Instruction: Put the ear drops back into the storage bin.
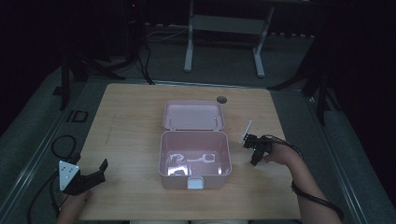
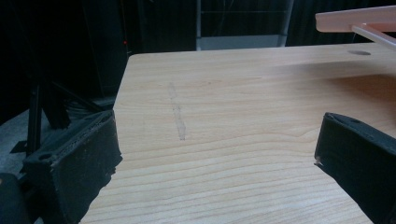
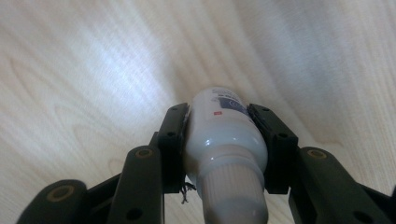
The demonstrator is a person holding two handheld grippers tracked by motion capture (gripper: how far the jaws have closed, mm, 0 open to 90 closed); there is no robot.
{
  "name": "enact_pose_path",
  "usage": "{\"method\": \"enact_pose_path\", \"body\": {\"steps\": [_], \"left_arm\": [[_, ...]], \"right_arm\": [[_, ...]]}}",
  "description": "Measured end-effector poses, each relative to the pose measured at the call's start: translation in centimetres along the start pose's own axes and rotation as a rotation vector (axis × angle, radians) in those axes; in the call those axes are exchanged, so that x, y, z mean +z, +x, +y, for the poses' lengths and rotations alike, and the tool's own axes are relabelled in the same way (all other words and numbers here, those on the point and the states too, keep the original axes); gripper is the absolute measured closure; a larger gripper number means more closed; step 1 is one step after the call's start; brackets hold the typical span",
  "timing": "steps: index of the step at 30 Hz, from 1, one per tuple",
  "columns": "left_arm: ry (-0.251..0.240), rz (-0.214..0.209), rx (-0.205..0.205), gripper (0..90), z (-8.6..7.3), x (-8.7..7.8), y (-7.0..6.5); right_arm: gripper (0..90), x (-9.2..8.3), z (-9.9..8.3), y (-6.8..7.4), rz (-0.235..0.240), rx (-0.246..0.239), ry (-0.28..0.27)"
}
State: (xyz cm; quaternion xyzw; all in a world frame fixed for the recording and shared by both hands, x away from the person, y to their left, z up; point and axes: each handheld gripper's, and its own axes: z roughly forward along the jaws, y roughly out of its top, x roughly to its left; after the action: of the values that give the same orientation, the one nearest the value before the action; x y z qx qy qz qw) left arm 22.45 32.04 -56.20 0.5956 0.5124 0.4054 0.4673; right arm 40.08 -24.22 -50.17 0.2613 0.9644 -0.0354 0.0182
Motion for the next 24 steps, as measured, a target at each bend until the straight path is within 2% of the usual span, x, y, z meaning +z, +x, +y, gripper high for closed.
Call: {"method": "enact_pose_path", "body": {"steps": [2,3,4,8,12,14,18,24], "left_arm": [[0.0,0.0,-0.001,0.4,0.0,0.0,0.0],[0.0,0.0,-0.001,0.3,0.0,0.0,0.0],[0.001,0.0,-0.001,0.3,0.0,0.0,0.0],[0.001,0.001,-0.001,0.3,0.0,0.0,0.0],[0.001,0.002,-0.001,0.3,0.0,0.0,0.0],[0.001,0.003,-0.001,0.4,0.0,0.0,0.0],[0.001,0.003,-0.002,0.4,0.0,0.0,0.0],[0.002,0.004,-0.002,0.4,0.0,0.0,0.0]], "right_arm": [[59.4,0.1,-0.3,0.5,0.011,-0.037,-0.012],[59.4,0.1,-0.5,0.8,0.01,-0.073,-0.014],[59.4,0.1,-0.5,0.8,0.01,-0.073,-0.014],[59.4,0.1,-1.2,2.1,0.028,-0.19,-0.033],[59.4,0.0,-1.6,3.4,-0.006,-0.301,-0.023],[59.4,-0.2,-1.8,3.8,-0.026,-0.335,-0.025],[59.4,-0.7,-2.1,4.6,-0.026,-0.388,-0.034],[59.5,-1.4,-2.2,5.8,-0.074,-0.453,0.031]]}}
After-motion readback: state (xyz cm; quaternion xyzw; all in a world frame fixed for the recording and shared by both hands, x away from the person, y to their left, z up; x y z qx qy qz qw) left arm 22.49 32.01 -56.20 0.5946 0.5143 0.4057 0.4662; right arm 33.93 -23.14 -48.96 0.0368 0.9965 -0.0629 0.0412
